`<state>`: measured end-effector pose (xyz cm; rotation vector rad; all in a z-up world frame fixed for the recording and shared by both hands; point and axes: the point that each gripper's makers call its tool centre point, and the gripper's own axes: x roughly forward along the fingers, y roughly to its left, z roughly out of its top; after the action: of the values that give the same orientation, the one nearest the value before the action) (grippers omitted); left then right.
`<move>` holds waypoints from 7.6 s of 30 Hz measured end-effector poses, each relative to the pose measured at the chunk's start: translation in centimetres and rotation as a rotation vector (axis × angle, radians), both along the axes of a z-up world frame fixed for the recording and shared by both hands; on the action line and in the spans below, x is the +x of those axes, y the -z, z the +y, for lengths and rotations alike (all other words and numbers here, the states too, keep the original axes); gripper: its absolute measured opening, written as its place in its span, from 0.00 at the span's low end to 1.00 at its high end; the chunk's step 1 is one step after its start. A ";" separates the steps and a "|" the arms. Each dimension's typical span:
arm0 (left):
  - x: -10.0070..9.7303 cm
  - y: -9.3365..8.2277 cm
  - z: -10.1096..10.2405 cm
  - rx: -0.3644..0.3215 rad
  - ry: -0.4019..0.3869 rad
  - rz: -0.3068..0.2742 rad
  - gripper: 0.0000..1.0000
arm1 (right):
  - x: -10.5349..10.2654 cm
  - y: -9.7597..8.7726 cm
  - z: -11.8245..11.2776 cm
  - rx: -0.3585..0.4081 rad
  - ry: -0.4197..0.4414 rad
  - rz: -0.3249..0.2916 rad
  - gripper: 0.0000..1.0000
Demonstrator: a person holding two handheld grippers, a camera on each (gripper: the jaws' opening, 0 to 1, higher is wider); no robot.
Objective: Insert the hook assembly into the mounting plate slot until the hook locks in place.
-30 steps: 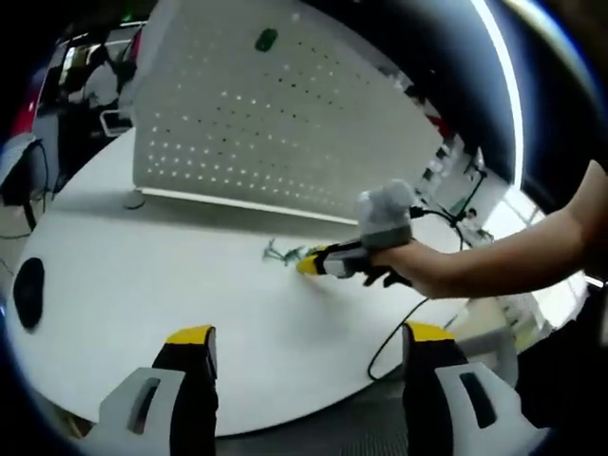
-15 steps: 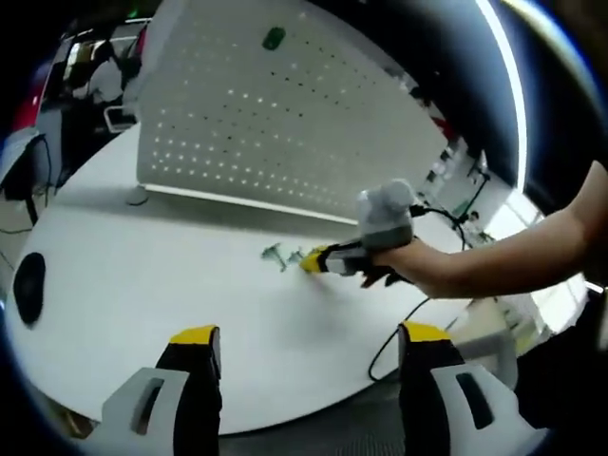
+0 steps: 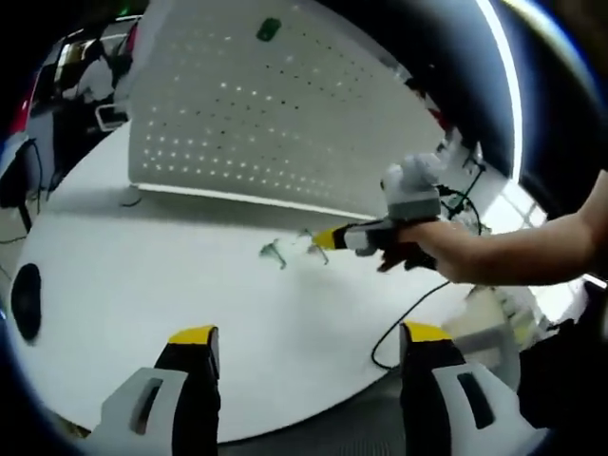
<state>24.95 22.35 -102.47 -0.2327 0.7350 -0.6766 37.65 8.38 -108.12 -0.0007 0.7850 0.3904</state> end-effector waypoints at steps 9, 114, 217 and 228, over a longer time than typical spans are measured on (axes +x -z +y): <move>3.1 -1.6 -0.3 0.026 0.029 -0.073 0.75 | -1.9 -3.3 1.0 0.158 0.027 0.011 0.00; 4.4 -5.6 -3.6 -0.134 0.006 0.157 0.01 | -11.2 -13.4 7.9 0.208 -0.318 -0.186 0.09; -1.3 -6.6 1.4 -0.103 -0.007 -0.382 1.00 | -4.4 -22.8 10.9 0.082 -0.074 -0.725 0.00; -1.3 -6.2 2.0 -0.096 -0.026 -0.370 1.00 | -0.2 -25.3 7.8 0.057 0.112 -0.812 0.00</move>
<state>23.68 24.32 -96.24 -0.1970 0.3452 -0.7062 37.47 16.23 -82.83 -0.0584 -0.0282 0.2697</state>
